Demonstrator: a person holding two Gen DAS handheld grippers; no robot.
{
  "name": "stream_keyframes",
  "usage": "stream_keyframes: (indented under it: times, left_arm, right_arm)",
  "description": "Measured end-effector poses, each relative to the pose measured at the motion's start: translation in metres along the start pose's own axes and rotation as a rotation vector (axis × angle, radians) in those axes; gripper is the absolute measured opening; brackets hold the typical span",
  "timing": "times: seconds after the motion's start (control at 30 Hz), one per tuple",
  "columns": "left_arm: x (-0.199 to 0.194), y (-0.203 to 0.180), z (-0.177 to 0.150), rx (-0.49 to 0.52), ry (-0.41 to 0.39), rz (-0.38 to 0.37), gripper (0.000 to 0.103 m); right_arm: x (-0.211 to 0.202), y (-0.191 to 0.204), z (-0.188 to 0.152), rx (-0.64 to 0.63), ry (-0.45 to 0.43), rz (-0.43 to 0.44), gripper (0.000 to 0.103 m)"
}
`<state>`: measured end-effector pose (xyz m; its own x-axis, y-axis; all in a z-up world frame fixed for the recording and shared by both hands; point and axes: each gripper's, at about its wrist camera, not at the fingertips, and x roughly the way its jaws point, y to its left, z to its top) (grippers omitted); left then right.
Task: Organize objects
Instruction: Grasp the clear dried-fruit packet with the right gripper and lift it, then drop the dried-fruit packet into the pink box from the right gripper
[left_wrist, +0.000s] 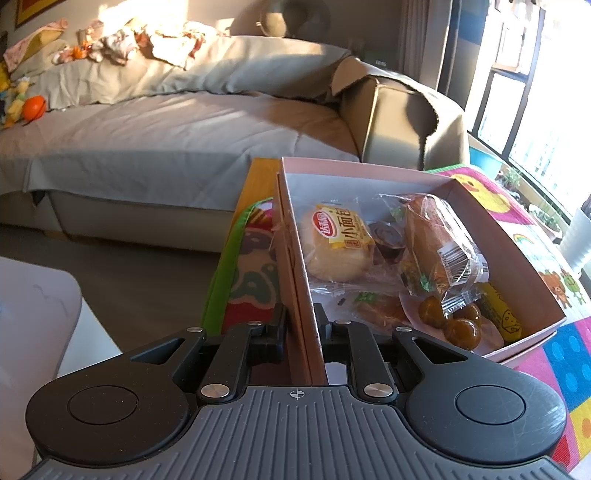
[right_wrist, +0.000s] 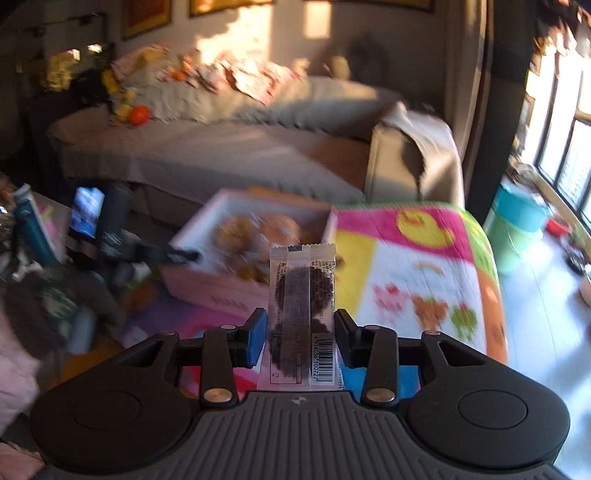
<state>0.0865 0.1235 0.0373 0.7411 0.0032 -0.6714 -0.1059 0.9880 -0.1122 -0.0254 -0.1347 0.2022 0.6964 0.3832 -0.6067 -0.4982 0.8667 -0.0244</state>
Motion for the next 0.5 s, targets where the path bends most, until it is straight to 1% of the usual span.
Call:
stream_keyframes:
  times: [0.13, 0.27, 0.4, 0.5]
  left_arm:
    - [0.0, 0.001, 0.0, 0.0, 0.0, -0.002, 0.017]
    - [-0.001, 0.0, 0.0, -0.001, -0.002, -0.002, 0.017]
    - [-0.001, 0.001, 0.0, 0.004, -0.004, -0.005, 0.017]
    - [-0.002, 0.001, 0.0, 0.009, -0.001, -0.002, 0.017]
  right_arm:
    - [-0.009, 0.011, 0.031, -0.005, -0.081, 0.081, 0.039]
    - [0.0, 0.021, 0.061, -0.022, -0.159, 0.072, 0.039]
    - [0.032, 0.022, 0.089, 0.009, -0.176, 0.091, 0.039]
    - [0.067, 0.021, 0.104, 0.047, -0.151, 0.11, 0.039]
